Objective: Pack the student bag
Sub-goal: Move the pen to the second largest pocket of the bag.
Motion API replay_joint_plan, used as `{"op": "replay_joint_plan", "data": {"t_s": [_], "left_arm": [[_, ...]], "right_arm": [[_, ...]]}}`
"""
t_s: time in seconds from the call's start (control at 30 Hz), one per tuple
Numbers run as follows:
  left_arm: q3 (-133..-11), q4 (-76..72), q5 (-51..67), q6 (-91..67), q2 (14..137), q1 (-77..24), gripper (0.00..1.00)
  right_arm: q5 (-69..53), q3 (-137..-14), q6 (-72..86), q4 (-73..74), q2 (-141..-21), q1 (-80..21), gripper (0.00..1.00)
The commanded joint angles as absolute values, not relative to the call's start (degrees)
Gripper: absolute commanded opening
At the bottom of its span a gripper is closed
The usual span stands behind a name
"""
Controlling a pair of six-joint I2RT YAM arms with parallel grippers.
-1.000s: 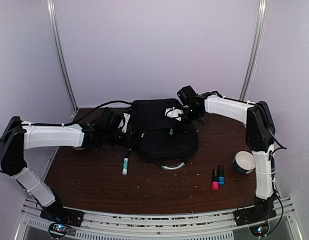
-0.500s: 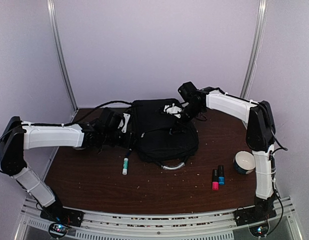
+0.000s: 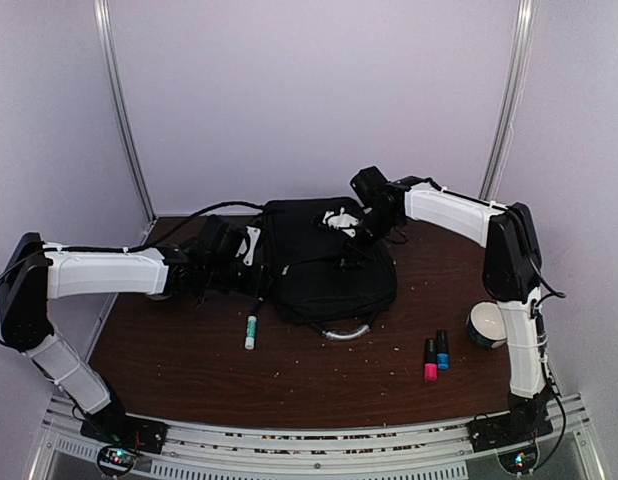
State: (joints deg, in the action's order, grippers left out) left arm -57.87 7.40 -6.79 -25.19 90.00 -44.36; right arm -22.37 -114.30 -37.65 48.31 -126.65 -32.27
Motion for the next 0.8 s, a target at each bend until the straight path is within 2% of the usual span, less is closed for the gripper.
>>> {"op": "replay_joint_plan", "data": {"t_s": [0.0, 0.43, 0.63, 0.77], "left_arm": [[-59.1, 5.8, -6.8, -25.4, 90.0, -44.7, 0.50], [-59.2, 6.2, -7.0, -25.3, 89.8, -44.6, 0.50], [-59.3, 6.8, -7.4, -25.2, 89.5, -44.7, 0.50], [-59.3, 7.1, -7.9, -25.3, 89.5, -44.7, 0.50]], "right_arm": [[-13.5, -115.4, -36.5, 47.0, -128.4, -32.3, 0.69], [2.5, -110.3, -38.8, 32.5, -126.5, -31.5, 0.68], [12.7, -98.3, -42.1, 16.1, -122.5, -33.3, 0.68], [12.8, -92.1, -41.3, 11.7, -117.5, -34.3, 0.68]]}}
